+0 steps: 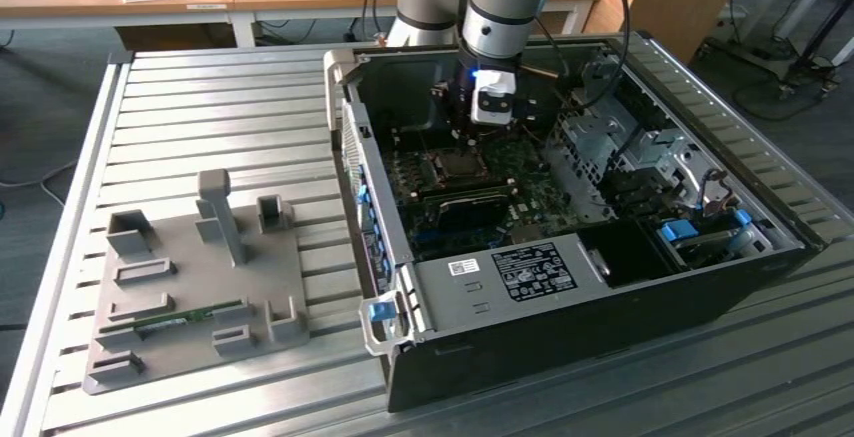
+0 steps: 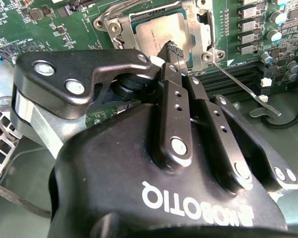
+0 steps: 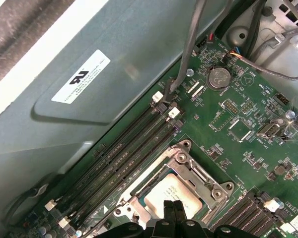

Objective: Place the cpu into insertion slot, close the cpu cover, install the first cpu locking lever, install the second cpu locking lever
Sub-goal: 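Close the cpu cover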

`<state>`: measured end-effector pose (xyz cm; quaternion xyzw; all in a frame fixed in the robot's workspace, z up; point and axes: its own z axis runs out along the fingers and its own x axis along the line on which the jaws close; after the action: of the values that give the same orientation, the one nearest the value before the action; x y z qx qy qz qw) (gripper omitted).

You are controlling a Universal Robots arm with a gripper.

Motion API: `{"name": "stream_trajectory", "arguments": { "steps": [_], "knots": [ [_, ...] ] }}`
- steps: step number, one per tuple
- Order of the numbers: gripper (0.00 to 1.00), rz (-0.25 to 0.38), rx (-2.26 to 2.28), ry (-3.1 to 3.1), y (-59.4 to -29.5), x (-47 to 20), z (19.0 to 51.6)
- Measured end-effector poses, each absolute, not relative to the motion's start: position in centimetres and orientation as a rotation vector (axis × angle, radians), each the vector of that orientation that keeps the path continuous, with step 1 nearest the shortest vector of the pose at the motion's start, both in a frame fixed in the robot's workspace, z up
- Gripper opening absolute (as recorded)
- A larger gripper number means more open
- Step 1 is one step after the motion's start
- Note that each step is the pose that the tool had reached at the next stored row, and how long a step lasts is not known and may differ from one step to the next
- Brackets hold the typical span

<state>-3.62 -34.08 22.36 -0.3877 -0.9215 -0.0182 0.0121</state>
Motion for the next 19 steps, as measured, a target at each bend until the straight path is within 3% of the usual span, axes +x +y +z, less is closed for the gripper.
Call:
{"name": "stream_trajectory", "arguments": {
  "steps": [19],
  "knots": [
    [0.11,-0.056,-1.172,-2.888,-34.08,-3.62,22.36]
  ]
}}
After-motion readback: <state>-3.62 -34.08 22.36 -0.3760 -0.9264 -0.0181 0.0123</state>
